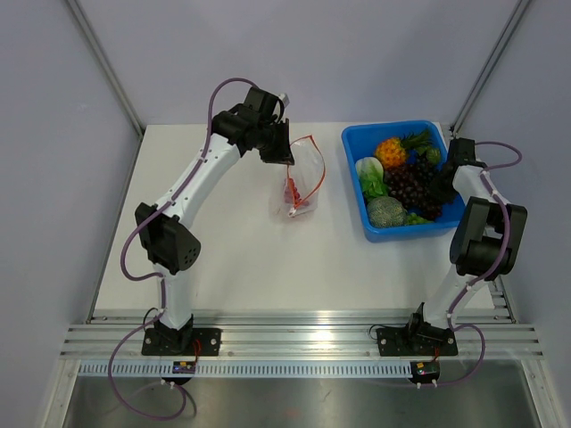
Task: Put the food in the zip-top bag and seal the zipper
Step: Pick up the fake fruit from the bin.
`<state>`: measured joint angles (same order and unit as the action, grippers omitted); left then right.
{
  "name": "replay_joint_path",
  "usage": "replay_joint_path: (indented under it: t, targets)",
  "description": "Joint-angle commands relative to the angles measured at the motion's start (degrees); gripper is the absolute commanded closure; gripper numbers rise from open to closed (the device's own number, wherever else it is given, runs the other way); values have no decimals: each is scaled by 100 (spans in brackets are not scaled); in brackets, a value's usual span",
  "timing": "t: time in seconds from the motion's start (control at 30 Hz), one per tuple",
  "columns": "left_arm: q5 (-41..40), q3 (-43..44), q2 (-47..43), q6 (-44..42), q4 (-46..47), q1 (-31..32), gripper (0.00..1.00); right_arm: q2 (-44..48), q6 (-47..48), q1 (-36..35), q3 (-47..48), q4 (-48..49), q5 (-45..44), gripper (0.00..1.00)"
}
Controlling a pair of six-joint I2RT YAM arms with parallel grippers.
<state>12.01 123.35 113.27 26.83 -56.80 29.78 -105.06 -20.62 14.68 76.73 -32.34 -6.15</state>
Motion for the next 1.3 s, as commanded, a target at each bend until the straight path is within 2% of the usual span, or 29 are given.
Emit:
replay_joint_path:
  t: [0.0, 0.07, 0.13, 0.77, 1.0, 1.27]
  targets:
    - [135, -126, -306, -29, 265, -7, 100, 345, -3, 18, 79, 96, 149, 87]
    - [144, -162, -341, -11, 283, -7, 100, 564, -38, 18, 70, 78, 193, 96]
    - [135, -171, -359, -20, 283, -7, 100, 783, -82, 18, 62, 87, 298, 100]
    - [65, 40, -367, -90, 186, -7, 100, 2094, -381, -44, 316, -80, 1309, 100]
    - [56, 119, -332, -178, 134, -16, 100, 2595, -618, -394, 158, 420, 1951, 100]
    - [91, 84, -358, -143, 151, -16, 100, 2183, -610, -896, 246, 711, 1907, 100]
